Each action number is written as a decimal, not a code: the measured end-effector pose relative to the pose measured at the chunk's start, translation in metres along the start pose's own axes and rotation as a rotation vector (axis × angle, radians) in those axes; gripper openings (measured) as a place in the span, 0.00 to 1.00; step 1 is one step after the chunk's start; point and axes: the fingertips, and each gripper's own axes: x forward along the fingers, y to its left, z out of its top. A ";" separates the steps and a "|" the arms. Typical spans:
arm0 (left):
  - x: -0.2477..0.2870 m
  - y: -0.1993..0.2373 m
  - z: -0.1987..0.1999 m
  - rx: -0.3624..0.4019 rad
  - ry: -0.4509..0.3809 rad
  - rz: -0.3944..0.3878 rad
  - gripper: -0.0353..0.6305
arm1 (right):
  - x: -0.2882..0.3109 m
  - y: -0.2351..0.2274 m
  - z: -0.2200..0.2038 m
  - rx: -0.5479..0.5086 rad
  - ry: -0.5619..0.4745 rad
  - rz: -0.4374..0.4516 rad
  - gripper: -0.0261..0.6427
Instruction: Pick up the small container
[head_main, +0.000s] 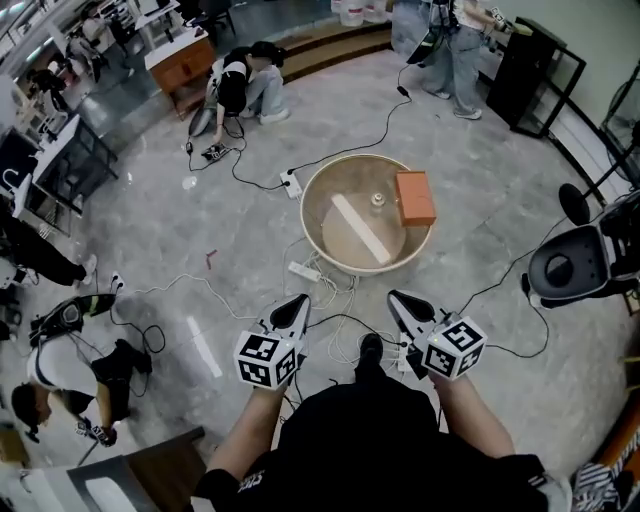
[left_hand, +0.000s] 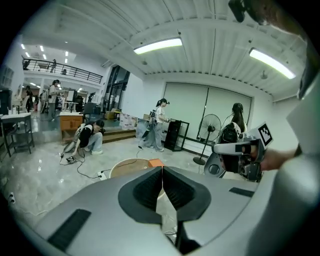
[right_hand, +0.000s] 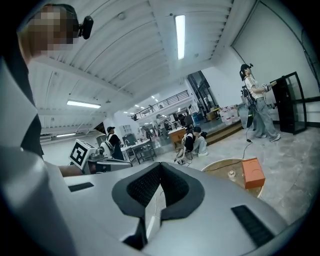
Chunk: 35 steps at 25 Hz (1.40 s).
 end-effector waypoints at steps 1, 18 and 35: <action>0.018 -0.002 0.007 0.012 0.006 -0.008 0.08 | 0.005 -0.016 0.006 0.003 -0.003 0.000 0.06; 0.143 -0.008 0.070 0.029 0.012 -0.044 0.08 | 0.023 -0.141 0.042 0.078 0.006 -0.021 0.06; 0.169 0.097 0.094 0.049 0.012 -0.084 0.08 | 0.131 -0.153 0.070 0.077 0.028 -0.104 0.06</action>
